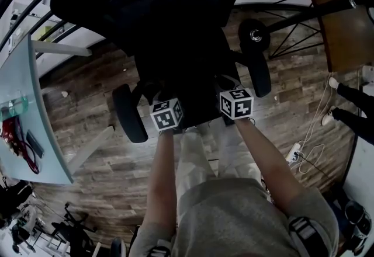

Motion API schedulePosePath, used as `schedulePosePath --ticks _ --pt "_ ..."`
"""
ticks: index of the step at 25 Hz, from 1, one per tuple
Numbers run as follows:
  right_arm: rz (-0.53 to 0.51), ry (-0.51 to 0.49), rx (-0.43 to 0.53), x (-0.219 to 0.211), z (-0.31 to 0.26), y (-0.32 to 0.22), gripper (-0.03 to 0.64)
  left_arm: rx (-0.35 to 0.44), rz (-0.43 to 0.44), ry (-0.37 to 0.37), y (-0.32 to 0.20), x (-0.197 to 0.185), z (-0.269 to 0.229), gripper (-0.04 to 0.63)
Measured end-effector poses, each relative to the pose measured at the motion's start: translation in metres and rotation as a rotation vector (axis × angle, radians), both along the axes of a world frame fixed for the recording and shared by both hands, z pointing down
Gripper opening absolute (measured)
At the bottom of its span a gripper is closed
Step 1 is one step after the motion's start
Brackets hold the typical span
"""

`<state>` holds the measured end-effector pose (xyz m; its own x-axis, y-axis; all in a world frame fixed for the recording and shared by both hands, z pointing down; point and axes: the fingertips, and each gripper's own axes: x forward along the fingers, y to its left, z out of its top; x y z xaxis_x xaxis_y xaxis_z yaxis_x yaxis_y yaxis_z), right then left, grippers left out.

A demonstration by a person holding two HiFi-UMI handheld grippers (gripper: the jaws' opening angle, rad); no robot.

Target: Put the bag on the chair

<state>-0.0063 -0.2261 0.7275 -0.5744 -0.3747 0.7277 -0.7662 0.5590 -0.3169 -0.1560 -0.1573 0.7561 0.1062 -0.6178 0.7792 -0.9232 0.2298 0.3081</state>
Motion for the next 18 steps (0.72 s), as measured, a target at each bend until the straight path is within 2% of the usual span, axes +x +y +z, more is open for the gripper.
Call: schedulePosePath --ticks 6,9,10,13,15,18 --pt "0.004 0.018 -0.008 -0.003 0.003 0.0 0.067 -0.02 -0.011 -0.002 0.0 -0.002 0.001 0.055" --pt "0.007 0.031 0.001 -0.004 0.002 0.0 0.091 -0.013 -0.023 -0.007 0.001 -0.004 -0.001 0.075" --pt "0.006 0.025 0.006 -0.005 0.0 0.0 0.109 -0.002 -0.031 -0.001 0.001 -0.005 -0.004 0.094" --pt "0.005 -0.019 0.021 -0.01 -0.008 -0.003 0.219 0.038 -0.062 0.029 -0.001 -0.007 -0.012 0.239" --pt "0.007 -0.027 0.041 -0.011 -0.014 -0.006 0.26 0.061 -0.074 0.022 -0.002 -0.011 -0.019 0.268" --pt "0.009 -0.016 0.066 -0.01 -0.021 -0.009 0.27 0.084 -0.068 0.007 -0.004 -0.011 -0.03 0.288"
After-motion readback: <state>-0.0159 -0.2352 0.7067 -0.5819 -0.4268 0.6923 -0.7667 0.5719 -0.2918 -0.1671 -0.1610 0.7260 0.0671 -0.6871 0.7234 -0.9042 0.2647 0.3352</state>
